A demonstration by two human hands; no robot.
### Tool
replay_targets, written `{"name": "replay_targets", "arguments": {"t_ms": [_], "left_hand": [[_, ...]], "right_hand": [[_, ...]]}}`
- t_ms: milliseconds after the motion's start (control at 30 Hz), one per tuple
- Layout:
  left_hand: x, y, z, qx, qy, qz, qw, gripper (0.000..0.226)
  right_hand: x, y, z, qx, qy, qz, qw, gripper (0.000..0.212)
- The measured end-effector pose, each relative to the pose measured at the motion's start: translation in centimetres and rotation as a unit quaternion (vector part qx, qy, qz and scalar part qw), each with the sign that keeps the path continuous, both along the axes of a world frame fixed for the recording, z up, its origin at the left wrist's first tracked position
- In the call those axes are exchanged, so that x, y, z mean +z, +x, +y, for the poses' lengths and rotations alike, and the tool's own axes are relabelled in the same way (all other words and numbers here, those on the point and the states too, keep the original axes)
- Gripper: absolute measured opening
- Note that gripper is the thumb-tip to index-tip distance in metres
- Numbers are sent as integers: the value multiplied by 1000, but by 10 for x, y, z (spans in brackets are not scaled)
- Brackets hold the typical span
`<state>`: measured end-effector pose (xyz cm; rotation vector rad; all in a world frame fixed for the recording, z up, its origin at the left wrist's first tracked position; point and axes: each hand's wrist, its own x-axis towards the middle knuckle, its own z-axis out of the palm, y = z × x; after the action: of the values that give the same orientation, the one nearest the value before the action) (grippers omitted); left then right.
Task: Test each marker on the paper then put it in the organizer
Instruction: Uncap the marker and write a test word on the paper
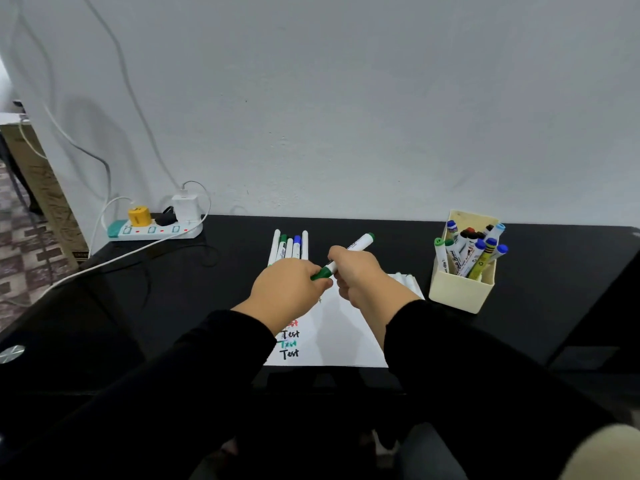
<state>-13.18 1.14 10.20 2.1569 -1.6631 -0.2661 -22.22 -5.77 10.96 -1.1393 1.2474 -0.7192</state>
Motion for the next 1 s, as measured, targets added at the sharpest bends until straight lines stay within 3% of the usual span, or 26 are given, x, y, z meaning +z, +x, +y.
{"name": "replay_targets", "arguments": {"t_ms": [167,267,333,400,500,567,733,900,1000], "left_hand": [[8,4,-4,-4,26,270,962,21],[12,4,-2,4,33,355,934,19],[12,4,-4,19,33,308,951,19],[12,4,-4,29,34,166,985,23],[9,6,7,25,7,-40,999,26],[6,15,17,31,-9,-48,998,27],[-1,31,15,66,23,-17,997,34],[-22,37,9,86,-8,9,996,33],[-39,45,8,119,-11,44,992,37]], "right_hand": [[5,-1,-5,42,-26,4,999,19],[9,0,-7,42,-24,17,999,19],[10,7,-10,31,-12,34,999,14],[9,12,-16,4,6,30,1000,6],[2,-6,-38,-34,-29,60,997,45],[-4,-23,-56,-29,-36,76,996,62],[-10,-26,-48,-31,10,40,999,27],[-10,-15,-37,-61,18,-10,998,13],[-13,-15,-38,-67,9,-17,998,23]]}}
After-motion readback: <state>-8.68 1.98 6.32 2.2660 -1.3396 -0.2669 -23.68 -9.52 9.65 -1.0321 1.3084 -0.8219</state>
